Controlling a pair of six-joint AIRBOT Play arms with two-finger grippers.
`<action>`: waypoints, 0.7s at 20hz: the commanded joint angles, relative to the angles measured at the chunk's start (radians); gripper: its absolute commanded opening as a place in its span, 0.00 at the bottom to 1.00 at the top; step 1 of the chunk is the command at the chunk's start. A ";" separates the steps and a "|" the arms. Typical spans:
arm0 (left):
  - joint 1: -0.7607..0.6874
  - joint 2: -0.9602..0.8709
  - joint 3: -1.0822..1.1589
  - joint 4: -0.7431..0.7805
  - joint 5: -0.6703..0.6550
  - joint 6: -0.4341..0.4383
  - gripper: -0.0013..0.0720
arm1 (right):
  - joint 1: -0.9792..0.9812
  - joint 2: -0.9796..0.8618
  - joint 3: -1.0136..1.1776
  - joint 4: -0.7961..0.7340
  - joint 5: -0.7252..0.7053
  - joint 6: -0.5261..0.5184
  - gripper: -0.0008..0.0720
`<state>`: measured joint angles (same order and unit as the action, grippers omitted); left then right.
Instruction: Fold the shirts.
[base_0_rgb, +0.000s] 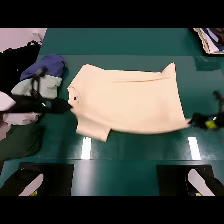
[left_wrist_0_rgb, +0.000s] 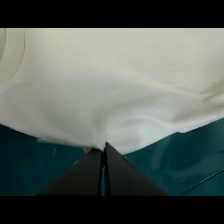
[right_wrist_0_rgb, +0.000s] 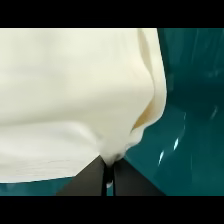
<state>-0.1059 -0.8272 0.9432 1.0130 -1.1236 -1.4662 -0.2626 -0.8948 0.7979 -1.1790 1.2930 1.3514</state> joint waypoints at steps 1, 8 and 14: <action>0.001 0.012 0.341 0.036 -0.118 -0.003 0.05 | 0.087 0.068 0.296 0.033 -0.051 0.021 0.03; 0.001 0.012 1.088 0.050 -0.125 -0.040 0.05 | 0.071 0.067 0.977 0.027 0.033 0.021 0.03; 0.001 0.012 1.340 0.011 -0.037 -0.127 0.04 | -0.073 0.067 1.335 0.025 0.074 0.021 0.03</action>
<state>-0.1055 -0.8139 2.1727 1.0485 -1.2125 -1.5600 -0.2790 -0.8276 1.9865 -1.1511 1.3422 1.3716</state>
